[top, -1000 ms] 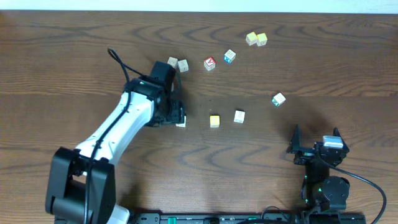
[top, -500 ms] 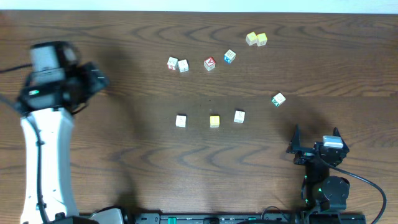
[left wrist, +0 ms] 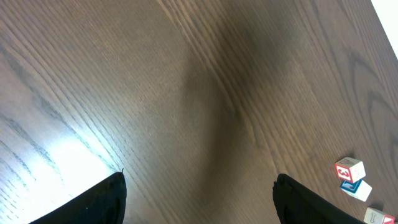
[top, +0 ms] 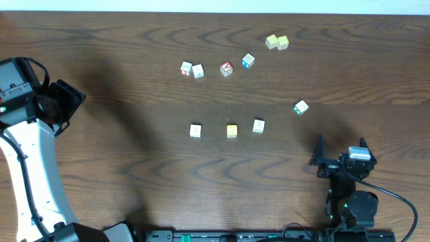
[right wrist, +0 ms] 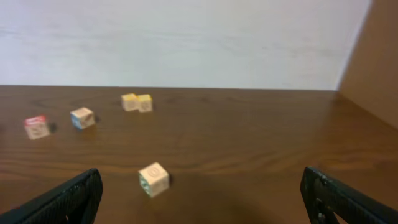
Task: Lift 4 blocks
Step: 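Swing the left arm out to the far left table edge, then move the right gripper over the white cat-drawing block on the right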
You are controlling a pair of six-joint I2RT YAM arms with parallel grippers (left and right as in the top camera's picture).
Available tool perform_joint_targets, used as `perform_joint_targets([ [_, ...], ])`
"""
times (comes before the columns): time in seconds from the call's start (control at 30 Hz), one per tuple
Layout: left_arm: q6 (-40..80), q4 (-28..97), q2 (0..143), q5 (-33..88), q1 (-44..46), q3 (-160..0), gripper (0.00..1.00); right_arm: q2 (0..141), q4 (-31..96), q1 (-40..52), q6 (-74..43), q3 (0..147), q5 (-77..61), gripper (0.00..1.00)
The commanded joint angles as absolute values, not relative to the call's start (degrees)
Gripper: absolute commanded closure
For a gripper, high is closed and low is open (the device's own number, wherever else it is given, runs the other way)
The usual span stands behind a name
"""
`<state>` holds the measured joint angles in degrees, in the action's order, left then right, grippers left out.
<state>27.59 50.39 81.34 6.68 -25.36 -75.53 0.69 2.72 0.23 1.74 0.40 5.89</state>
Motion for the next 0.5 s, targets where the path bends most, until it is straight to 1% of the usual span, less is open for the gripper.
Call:
perform_joint_targets([
  [0.0, 28.38, 50.52, 81.82, 6.39, -25.58, -75.88, 0.24, 0.38, 0.16, -0.43, -0.16, 0.32, -7.92, 0.01],
  [0.17, 28.38, 50.52, 81.82, 6.37, -25.58, -75.88, 0.24, 0.38, -13.67, -0.43, -0.14, 0.32, -18.55, 0.01],
  [0.33, 28.38, 50.52, 81.82, 6.39, -25.58, -75.88, 0.24, 0.38, -34.98, -0.45, 0.08, 0.32, -18.63, 0.01],
  [0.47, 28.38, 50.52, 81.82, 6.37, -25.58, -75.88, 0.24, 0.38, -49.23, -0.45, 0.05, 0.71, -18.28, 0.01],
])
